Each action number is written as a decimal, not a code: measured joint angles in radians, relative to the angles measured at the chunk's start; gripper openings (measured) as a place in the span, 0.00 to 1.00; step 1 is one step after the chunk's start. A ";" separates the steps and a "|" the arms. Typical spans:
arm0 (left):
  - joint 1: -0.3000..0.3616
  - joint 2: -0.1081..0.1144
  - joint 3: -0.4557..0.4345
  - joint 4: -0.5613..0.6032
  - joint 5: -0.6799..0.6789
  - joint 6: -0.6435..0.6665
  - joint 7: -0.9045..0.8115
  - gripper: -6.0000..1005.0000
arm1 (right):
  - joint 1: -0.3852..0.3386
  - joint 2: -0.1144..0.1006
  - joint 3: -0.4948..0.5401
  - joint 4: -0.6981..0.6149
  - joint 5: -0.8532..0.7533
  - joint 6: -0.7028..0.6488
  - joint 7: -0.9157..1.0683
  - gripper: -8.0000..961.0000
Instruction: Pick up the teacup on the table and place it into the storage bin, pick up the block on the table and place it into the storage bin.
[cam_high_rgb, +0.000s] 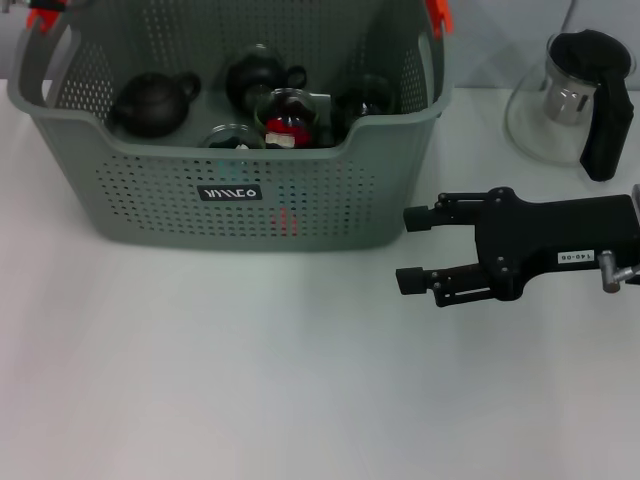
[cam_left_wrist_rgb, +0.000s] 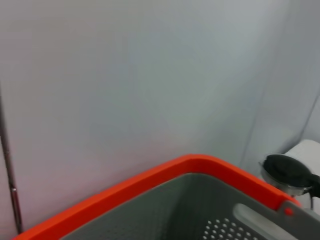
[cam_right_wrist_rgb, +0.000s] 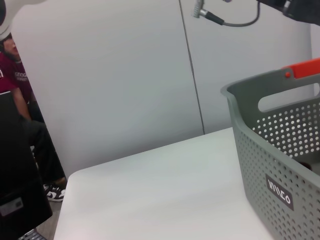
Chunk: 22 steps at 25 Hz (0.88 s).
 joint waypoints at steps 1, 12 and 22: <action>0.001 -0.001 0.004 0.000 0.003 -0.007 -0.001 0.20 | 0.000 -0.001 0.000 0.000 0.000 -0.001 0.000 0.89; 0.118 -0.024 -0.064 0.177 -0.147 0.027 0.000 0.64 | -0.005 -0.005 0.000 -0.001 0.000 -0.008 -0.007 0.89; 0.315 -0.061 -0.138 0.237 -0.578 0.573 0.268 0.94 | -0.006 -0.031 0.010 -0.004 0.006 -0.048 -0.008 0.89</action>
